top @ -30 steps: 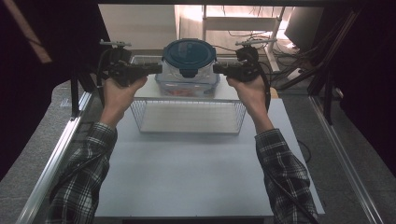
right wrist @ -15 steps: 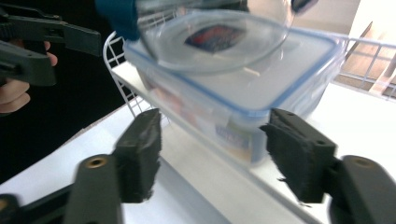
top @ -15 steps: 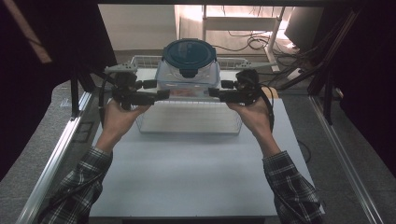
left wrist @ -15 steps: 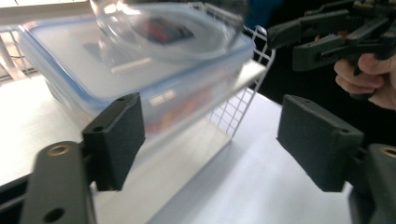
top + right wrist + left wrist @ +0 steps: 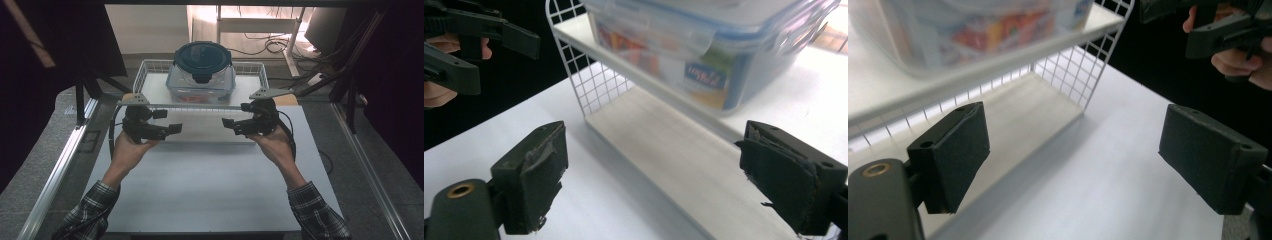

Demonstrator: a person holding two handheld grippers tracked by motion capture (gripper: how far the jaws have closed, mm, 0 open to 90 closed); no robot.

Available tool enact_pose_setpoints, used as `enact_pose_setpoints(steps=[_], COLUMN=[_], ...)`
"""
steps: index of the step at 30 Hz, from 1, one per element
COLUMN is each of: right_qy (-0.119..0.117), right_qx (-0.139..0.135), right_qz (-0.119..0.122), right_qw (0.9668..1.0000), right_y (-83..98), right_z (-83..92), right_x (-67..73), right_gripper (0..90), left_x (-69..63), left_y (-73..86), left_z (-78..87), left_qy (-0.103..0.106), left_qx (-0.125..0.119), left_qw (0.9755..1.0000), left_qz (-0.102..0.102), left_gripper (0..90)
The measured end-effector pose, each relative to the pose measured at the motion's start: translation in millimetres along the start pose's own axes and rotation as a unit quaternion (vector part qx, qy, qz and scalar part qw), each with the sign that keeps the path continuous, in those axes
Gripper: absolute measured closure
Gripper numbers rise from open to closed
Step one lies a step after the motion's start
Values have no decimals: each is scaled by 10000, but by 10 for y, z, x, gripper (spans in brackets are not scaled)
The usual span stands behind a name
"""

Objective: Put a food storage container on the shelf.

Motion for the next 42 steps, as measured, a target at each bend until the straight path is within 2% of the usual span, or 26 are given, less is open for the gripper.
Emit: enact_pose_setpoints(steps=[8, 20, 27, 35, 40, 42], right_qy=[-96, -101, -87, -95, -73, -65], right_qx=[99, 125, 175, 195, 126, 184], right_qz=[55, 218, 281, 343, 314, 289], right_qw=[9999, 9996, 9994, 9992, 9994, 9994], right_y=[181, 341, 477, 568, 654, 694], right_z=[-25, -32, -72, -102, -109, -123], right_x=[74, 166, 176, 212, 210, 196], right_gripper=[71, 44, 39, 35, 28, 15], left_x=[-93, -165, -210, -217, -212, -218], left_y=[228, 389, 513, 636, 685, 706], left_z=[-26, -35, -53, -88, -109, -116], left_qy=[51, 41, -52, -49, -74, -65], left_qx=[39, -60, -95, -108, -55, -56], left_qw=[10000, 10000, 9998, 9998, 9999, 9999], left_qz=[-23, -59, -173, -138, -103, -98], left_gripper=[99, 94, 89, 88, 86, 85])
Point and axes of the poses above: each handheld gripper's, and its own axes: z roughly backward along the jaws, y roughly out of its underside, x roughly to its left, the point moved 5 cm from there along -z, roughly forward along the jaws
